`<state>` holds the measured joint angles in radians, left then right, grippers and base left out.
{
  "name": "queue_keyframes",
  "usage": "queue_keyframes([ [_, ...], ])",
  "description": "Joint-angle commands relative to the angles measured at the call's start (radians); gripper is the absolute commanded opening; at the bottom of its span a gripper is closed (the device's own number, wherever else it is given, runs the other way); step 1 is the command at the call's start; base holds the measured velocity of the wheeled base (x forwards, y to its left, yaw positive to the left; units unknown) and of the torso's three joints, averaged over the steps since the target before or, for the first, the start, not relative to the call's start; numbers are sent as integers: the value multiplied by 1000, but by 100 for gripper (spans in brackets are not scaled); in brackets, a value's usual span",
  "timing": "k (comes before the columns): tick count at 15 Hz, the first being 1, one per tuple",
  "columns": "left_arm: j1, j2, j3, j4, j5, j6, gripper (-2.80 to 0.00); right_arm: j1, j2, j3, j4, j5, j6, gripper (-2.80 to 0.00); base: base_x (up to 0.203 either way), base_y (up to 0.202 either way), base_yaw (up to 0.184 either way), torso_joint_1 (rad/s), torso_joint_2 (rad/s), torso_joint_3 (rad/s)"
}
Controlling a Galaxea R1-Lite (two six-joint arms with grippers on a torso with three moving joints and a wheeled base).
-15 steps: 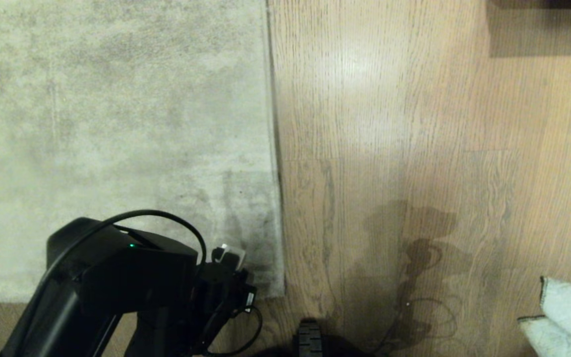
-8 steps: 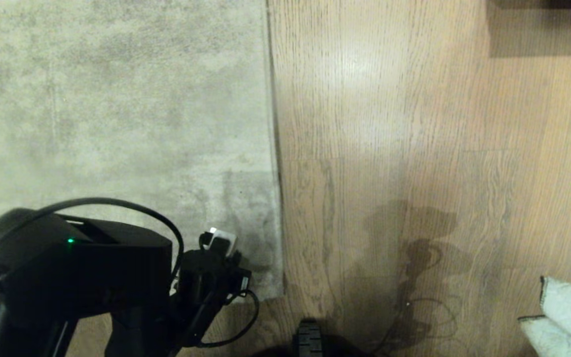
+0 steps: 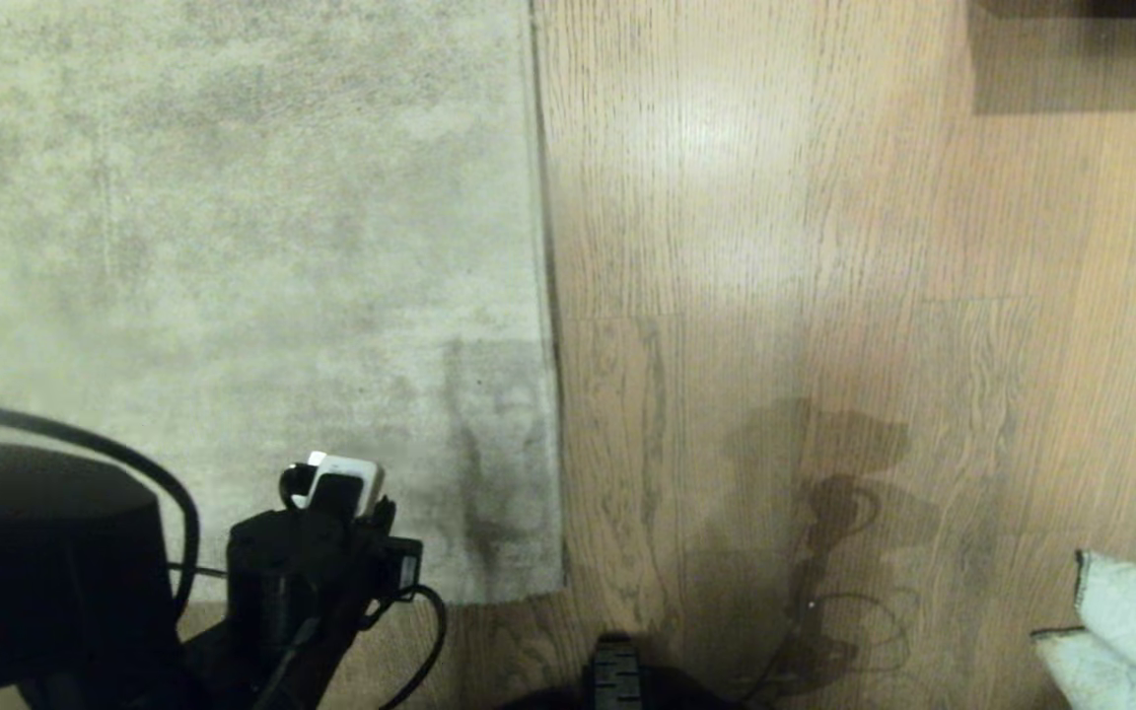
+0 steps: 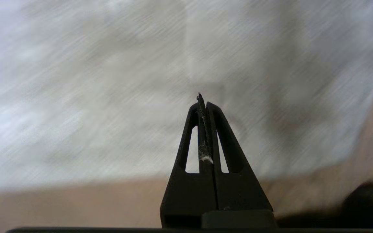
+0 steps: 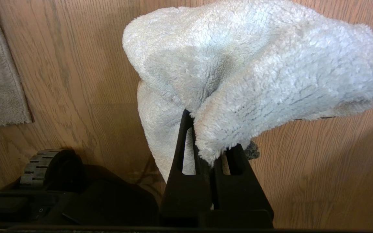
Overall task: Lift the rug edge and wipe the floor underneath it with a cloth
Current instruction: Lay down the carpet, then put down the rag
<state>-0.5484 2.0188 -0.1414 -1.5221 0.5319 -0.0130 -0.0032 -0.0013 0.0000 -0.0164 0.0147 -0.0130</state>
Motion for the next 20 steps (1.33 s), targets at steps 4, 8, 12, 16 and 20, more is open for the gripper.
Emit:
queue_keyframes([
  [4,57,-179,141,-48,25,-4,-280,0,1,0,0,1,-1,-280,0,0,0,0,0,0],
  [8,94,-239,141,-48,24,12,-280,0,1,0,0,1,-1,-280,0,0,0,0,0,0],
  [12,178,-315,141,-48,17,18,-280,0,1,0,0,1,-1,-280,0,0,0,0,0,0],
  [16,332,-410,141,-48,-58,16,-280,0,1,0,0,1,-1,-280,0,0,0,0,0,0],
  [20,573,-495,141,-44,-253,10,-280,0,1,0,0,1,-1,-280,0,0,0,0,0,0],
])
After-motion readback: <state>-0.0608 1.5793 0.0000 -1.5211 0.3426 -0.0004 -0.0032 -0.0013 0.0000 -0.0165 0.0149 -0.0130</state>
